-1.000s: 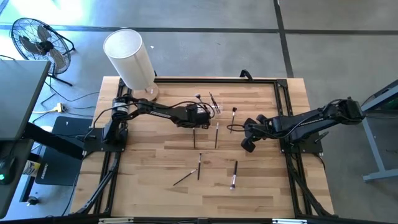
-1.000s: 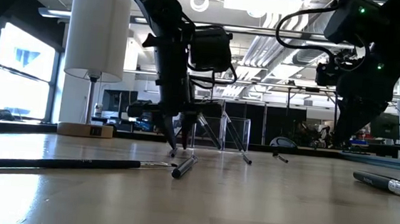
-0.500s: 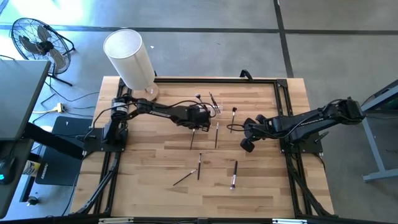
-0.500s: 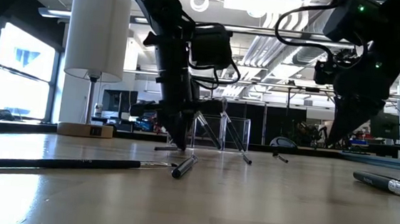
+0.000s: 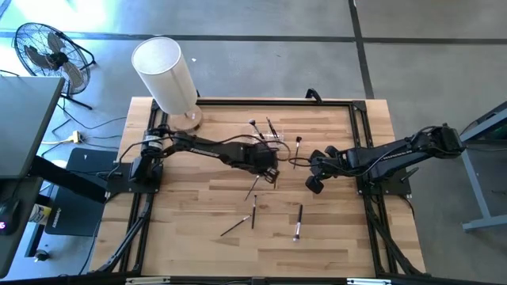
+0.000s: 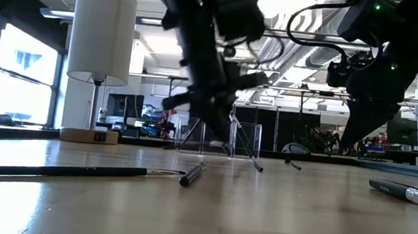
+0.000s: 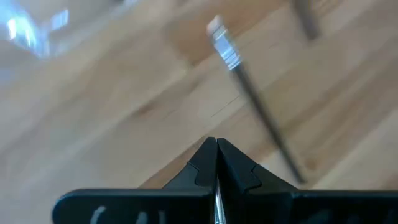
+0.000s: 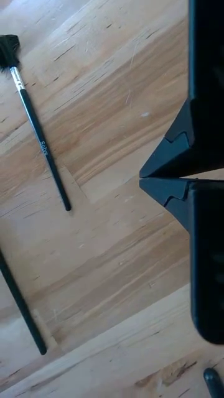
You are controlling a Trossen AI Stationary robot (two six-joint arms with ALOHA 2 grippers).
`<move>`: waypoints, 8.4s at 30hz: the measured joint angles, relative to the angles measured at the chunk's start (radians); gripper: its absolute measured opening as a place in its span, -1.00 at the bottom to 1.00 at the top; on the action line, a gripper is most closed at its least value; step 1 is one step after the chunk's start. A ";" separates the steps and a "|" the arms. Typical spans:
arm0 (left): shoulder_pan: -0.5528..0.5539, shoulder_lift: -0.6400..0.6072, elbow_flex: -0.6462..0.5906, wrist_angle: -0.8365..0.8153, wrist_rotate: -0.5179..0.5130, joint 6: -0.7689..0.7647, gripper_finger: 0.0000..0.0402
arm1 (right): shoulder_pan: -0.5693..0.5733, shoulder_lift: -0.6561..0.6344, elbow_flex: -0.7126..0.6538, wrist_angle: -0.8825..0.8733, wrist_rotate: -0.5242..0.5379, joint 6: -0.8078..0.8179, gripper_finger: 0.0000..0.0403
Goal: Put items in baskets/containers
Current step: Put the black eyeshadow brush into the transparent organizer, then put the black power brush into the transparent organizer, then put the black eyeshadow brush into the transparent organizer
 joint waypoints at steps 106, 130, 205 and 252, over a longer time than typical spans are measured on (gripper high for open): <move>0.419 -0.699 -0.655 0.854 0.126 0.666 -0.55 | -0.140 0.000 0.000 0.337 -0.030 -0.051 -0.98; -0.231 -0.583 -0.518 -0.057 -0.041 0.314 -1.00 | -0.027 0.008 0.065 0.240 -0.162 -0.640 -1.00; -0.321 -0.655 -0.764 0.386 0.175 0.350 -1.00 | 0.458 0.067 0.130 0.320 0.305 0.314 -0.99; -0.131 -0.655 -0.763 0.574 -0.057 0.003 -1.00 | -0.607 0.590 0.214 1.420 -0.706 -0.366 -0.41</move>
